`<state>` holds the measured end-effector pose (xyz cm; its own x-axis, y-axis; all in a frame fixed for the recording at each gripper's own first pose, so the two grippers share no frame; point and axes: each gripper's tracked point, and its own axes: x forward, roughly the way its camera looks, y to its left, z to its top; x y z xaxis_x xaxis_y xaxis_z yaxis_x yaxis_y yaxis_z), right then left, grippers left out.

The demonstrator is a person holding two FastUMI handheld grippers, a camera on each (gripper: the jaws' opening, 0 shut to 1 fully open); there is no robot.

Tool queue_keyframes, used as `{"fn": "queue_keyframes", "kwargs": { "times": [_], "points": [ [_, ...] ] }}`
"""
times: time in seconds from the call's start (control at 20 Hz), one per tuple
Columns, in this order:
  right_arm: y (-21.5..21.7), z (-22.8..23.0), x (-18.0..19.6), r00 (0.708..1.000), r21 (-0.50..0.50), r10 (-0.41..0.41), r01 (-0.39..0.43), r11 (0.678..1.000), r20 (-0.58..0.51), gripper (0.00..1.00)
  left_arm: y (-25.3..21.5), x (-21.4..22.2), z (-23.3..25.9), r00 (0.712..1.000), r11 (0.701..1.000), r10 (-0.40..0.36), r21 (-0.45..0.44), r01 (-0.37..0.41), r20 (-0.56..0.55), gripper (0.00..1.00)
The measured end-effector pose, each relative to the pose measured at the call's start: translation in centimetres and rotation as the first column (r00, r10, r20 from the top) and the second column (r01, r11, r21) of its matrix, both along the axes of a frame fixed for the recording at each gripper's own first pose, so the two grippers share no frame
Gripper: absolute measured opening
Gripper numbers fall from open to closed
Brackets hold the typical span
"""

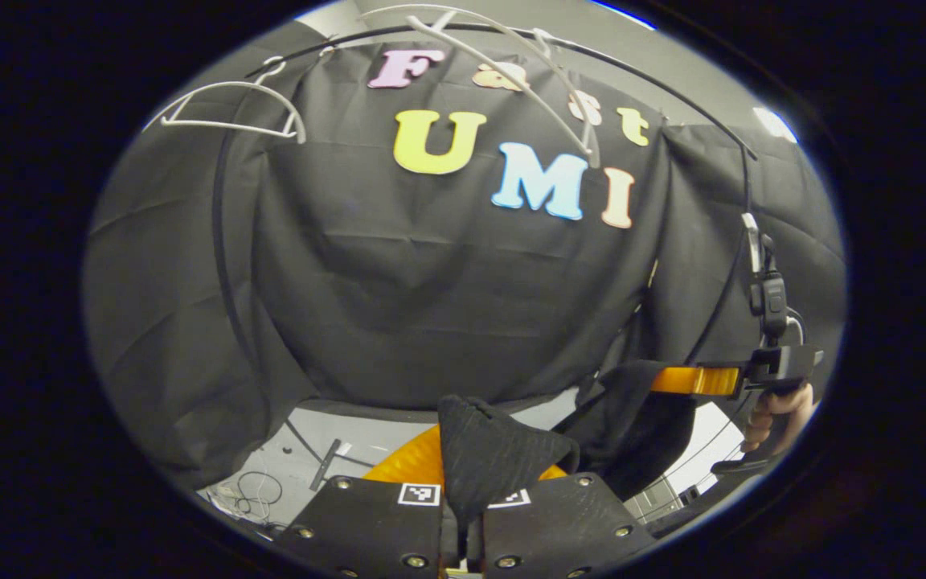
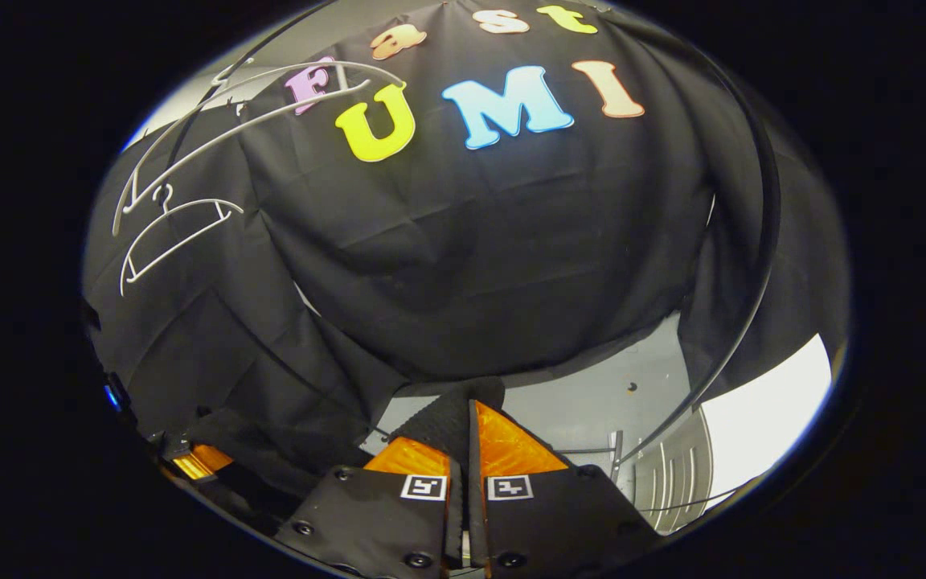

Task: Grasp the clothes on the hanger with both hands and then place them into the laundry hamper below.

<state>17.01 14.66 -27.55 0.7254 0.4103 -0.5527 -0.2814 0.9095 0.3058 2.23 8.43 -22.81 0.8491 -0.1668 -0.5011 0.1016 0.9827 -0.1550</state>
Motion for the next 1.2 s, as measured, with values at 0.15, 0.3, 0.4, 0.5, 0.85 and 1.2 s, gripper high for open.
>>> {"fn": "queue_keyframes", "kwargs": {
  "times": [0.15, 0.3, 0.4, 0.5, 0.85, 1.2],
  "points": [
    [1.0, -1.2, -0.8, 1.0, -0.01, 0.002, -0.002, 1.0, -0.014, 0.05, 0.1, 0.1, -0.7, 1.0, 0.999, -0.004, 0.045, 0.005, -0.009, 0.06],
    [1.3, -2.0, -1.4, 1.0, -0.025, -0.008, 0.007, 1.0, -0.025, 0.04, -0.1, -0.2, -1.0, 0.999, 0.999, 0.006, 0.038, -0.004, -0.033, 0.07],
    [1.3, -2.5, -1.6, 0.999, -0.024, -0.02, 0.019, 1.0, -0.044, 0.05, 0.0, -0.3, -1.0, 0.999, 0.999, 0.007, 0.033, -0.005, -0.043, 0.07],
    [1.1, -3.2, -1.8, 0.997, -0.034, -0.03, 0.028, 0.999, -0.065, 0.05, -0.3, -0.4, -1.5, 0.998, 0.999, -0.002, 0.037, 0.005, -0.056, 0.09],
    [0.8, -6.2, -3.7, 0.981, -0.079, -0.033, 0.018, 0.997, -0.192, 0.08, 0.4, -0.9, -3.2, 0.99, 0.999, 0.0, 0.045, 0.007, -0.141, 0.34],
    [1.9, -6.2, -5.6, 0.968, -0.078, 0.046, -0.067, 0.995, -0.245, 0.79, 2.3, -4.8, -8.3, 0.966, 0.998, -0.027, 0.044, 0.04, -0.257, 0.87]
  ]
}}
